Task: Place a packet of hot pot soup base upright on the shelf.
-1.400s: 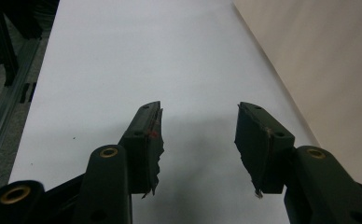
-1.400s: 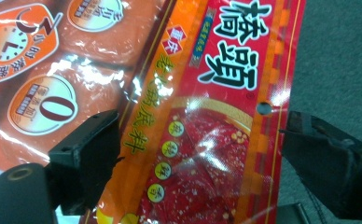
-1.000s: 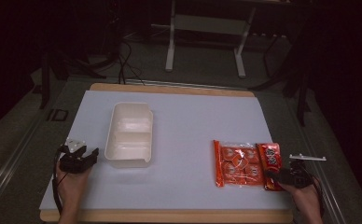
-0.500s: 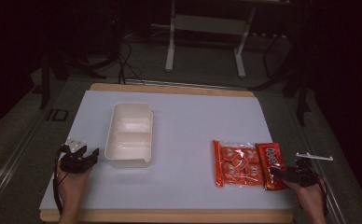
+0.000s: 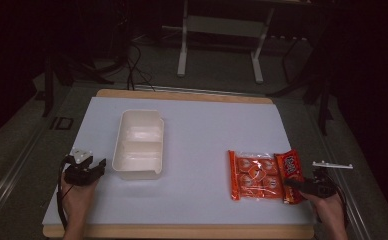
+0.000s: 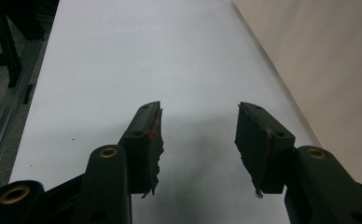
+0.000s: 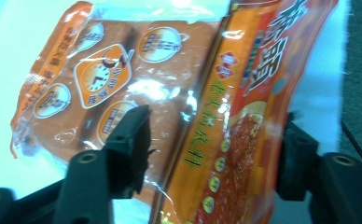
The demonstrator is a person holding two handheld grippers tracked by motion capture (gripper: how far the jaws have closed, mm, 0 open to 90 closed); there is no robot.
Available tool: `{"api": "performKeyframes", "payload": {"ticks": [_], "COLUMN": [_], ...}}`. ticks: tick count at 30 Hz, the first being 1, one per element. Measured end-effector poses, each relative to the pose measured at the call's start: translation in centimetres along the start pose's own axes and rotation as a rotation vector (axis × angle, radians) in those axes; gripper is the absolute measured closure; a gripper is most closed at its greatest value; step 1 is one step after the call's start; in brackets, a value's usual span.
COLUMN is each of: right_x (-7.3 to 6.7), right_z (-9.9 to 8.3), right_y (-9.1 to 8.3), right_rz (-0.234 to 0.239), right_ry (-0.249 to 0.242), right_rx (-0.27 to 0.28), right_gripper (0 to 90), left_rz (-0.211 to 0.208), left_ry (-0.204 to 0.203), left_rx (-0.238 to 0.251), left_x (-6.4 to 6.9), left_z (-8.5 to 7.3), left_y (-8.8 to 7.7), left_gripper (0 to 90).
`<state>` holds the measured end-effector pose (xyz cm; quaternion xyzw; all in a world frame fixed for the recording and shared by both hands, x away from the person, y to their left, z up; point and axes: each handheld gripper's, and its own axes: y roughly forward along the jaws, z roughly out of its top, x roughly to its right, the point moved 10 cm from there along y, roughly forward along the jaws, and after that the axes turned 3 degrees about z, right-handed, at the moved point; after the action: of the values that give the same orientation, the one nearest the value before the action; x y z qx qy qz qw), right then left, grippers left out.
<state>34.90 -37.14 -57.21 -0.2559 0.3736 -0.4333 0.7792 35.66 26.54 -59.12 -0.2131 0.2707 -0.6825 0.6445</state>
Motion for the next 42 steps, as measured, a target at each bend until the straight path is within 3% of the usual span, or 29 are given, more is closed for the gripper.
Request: {"api": "performKeyframes", "payload": {"ticks": [8,11,16,18,25,29,33,40,42], "right_x": [-0.1,0.3,1.4,1.5,1.8,1.7,1.2,0.8,0.6], "right_z": [0.6,0.9,0.9,0.7,1.0,1.0,1.0,1.0,1.0], "right_y": [1.5,2.0,2.3,2.4,2.8,2.9,2.9,2.7,2.7], "right_rz": [-0.007,-0.011,-0.017,-0.019,-0.007,0.0,0.027,-0.029,-0.045], "right_ry": [-0.011,-0.016,0.024,0.026,0.066,0.062,0.033,-0.046,-0.022], "right_rx": [-0.046,-0.076,-0.105,-0.113,-0.123,-0.139,-0.175,-0.247,-0.269], "right_gripper": [45.1,56.3,74.5,75.1,63.0,65.1,78.2,89.2,89.7], "left_rz": [0.0,0.002,0.002,0.002,0.002,0.003,0.001,0.002,0.001], "left_ry": [0.006,0.004,0.001,0.003,0.011,0.007,0.011,0.008,0.01], "left_rx": [-0.003,-0.002,-0.002,-0.005,-0.006,-0.004,-0.006,-0.006,-0.005], "left_x": [0.1,0.0,-0.1,0.0,0.2,0.1,0.1,0.1,0.1], "left_z": [0.0,0.0,0.0,0.0,0.0,0.0,0.0,0.0,0.0], "left_y": [0.1,0.0,0.0,0.1,0.1,0.1,0.1,0.1,0.1], "left_gripper": [50.9,50.9,50.9,50.9,50.9,50.9,51.0,51.0,51.0]}}
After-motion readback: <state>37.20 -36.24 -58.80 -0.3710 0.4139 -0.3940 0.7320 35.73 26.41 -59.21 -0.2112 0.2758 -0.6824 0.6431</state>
